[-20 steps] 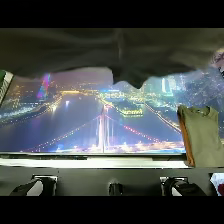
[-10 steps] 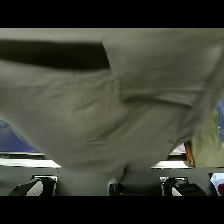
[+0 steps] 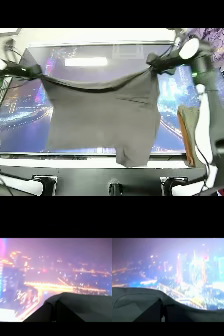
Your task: Fold the clothes and pants, and hang the long-sleeved shirts on hangers.
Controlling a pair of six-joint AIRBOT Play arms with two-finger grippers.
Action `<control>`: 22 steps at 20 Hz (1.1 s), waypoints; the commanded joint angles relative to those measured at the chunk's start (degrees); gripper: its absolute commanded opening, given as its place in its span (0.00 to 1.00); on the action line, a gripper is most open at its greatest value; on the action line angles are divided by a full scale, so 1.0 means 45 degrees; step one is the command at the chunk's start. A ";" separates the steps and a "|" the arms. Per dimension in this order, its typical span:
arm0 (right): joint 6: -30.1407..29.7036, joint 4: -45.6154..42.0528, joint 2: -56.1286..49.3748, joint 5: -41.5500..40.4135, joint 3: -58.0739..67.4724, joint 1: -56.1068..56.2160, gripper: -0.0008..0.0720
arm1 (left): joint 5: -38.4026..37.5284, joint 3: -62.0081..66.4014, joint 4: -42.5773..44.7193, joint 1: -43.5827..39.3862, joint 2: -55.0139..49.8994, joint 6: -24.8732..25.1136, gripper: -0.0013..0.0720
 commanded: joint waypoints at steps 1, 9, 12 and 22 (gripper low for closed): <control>-0.0005 -0.0238 -0.2385 -0.2929 -0.0029 0.0010 0.05 | 0.1943 0.0510 -0.0695 -0.0121 -0.3036 0.0044 0.04; 0.0005 -0.2540 -0.2812 -0.2098 -0.0019 -0.0005 0.05 | 0.1054 0.1156 -0.0918 -0.0087 -0.3798 0.0049 0.04; 0.0000 -0.2793 -0.2652 -0.0141 -0.0015 -0.0005 0.06 | -0.0976 0.1379 -0.0918 0.0044 -0.3604 0.0039 0.04; -0.0573 -0.3162 -0.2516 0.3973 -0.0024 0.0000 0.06 | -0.5119 0.1370 -0.0452 -0.0015 -0.3177 0.0039 0.04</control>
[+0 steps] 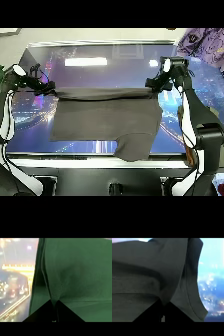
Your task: Fold the clothes and pants, and hang the long-sleeved shirts on hangers.
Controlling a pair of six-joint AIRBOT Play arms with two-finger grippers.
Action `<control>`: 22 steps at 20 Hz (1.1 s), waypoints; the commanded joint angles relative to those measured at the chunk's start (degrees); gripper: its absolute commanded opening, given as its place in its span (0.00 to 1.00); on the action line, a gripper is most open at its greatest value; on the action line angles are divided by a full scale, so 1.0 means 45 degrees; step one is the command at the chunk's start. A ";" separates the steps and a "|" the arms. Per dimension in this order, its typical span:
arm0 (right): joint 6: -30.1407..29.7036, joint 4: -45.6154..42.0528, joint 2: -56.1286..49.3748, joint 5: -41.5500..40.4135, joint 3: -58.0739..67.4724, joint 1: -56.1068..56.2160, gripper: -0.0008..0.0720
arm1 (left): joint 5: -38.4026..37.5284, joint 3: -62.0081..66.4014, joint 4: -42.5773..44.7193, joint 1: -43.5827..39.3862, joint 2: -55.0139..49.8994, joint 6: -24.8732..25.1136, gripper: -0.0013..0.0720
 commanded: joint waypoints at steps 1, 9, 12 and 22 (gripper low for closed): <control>-0.0146 -0.0053 -0.0019 0.1273 -0.0010 0.0000 0.06 | -0.1248 -0.0010 0.0267 -0.0117 0.0005 0.0005 0.04; -0.0141 0.0379 -0.0738 0.1846 -0.0010 0.0010 0.06 | -0.1248 -0.0204 0.0763 -0.0427 -0.0709 0.0005 0.04; -0.0146 0.0379 -0.1039 0.1836 -0.0010 0.0010 0.06 | -0.1229 -0.0204 0.0763 -0.0529 -0.0986 0.0000 0.05; -0.2565 0.0335 0.1370 0.1302 -0.0015 -0.0563 0.77 | -0.2623 0.1171 0.1117 0.0238 0.0782 -0.1200 0.99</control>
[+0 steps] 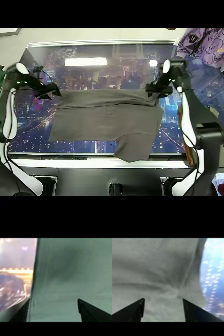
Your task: Fold the clothes and pants, and hang the long-sleeved shirts on hangers.
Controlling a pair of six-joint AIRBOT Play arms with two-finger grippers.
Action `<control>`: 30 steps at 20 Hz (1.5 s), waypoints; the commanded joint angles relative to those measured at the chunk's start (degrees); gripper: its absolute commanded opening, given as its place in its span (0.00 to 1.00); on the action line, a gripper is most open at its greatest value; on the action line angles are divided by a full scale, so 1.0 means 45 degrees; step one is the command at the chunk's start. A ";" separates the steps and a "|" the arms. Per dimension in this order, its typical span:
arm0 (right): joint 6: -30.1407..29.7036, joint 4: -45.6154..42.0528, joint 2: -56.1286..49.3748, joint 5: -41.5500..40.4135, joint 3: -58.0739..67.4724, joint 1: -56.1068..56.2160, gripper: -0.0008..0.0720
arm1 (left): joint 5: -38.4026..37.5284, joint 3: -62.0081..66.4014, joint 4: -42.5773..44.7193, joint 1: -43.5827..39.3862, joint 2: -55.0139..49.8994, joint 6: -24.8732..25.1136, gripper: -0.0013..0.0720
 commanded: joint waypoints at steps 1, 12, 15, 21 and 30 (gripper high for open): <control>-0.1870 0.0855 0.1846 0.0131 -0.0180 -0.0928 0.75 | -0.1132 -0.0219 0.0782 0.0661 0.1535 -0.0272 0.99; -0.4464 0.6436 1.0865 -0.1515 -1.6058 -0.4940 0.75 | 0.1491 -1.0652 0.1292 0.3084 0.9374 -0.0529 0.99; -0.4711 0.7334 1.1196 -0.2137 -1.7986 -0.4940 0.75 | 0.1467 -1.1234 0.1292 0.3084 0.9588 -0.0534 0.99; -0.5027 0.8252 1.1191 -0.3531 -1.9409 -0.4940 0.75 | 0.1481 -1.1239 0.1292 0.3084 0.9578 -0.0563 0.99; -0.5416 0.9952 1.1181 -0.4726 -2.1114 -0.4891 0.75 | 0.1486 -1.1239 0.1292 0.3084 0.9568 -0.0563 0.99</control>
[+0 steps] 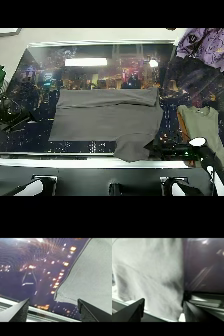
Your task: Fold the clothes and pants, and hang the long-sleeved shirts on hangers.
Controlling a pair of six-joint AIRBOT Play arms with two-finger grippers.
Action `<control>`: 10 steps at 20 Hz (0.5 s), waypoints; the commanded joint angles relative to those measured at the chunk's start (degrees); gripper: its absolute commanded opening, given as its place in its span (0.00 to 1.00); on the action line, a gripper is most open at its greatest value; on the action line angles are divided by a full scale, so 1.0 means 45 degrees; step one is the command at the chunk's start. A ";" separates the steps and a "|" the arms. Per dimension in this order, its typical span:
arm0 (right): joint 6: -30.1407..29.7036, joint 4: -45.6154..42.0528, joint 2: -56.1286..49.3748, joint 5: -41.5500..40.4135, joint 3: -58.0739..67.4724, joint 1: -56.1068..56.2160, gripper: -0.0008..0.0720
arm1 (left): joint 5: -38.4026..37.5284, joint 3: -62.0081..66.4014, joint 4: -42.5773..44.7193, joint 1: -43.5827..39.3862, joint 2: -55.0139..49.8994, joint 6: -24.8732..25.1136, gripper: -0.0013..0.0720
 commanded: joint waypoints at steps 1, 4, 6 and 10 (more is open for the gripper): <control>-0.0136 0.0398 0.0000 -0.0685 -0.0500 0.0015 0.75 | 0.0010 -0.0010 0.0005 0.0010 0.0005 0.0000 0.99; -0.0403 0.1360 -0.0005 -0.1064 -0.0495 0.0015 0.57 | -0.0063 -0.0010 -0.0049 0.0015 -0.0010 -0.0257 0.99; -0.0549 0.1433 0.0000 -0.0986 -0.0495 0.0015 0.14 | -0.0277 -0.0044 -0.0092 0.0165 -0.0136 -0.0583 0.99; -0.0529 0.1545 0.0015 -0.0986 -0.0481 0.0015 0.06 | 0.0559 -0.1734 -0.2875 0.2137 -0.0131 0.1744 0.99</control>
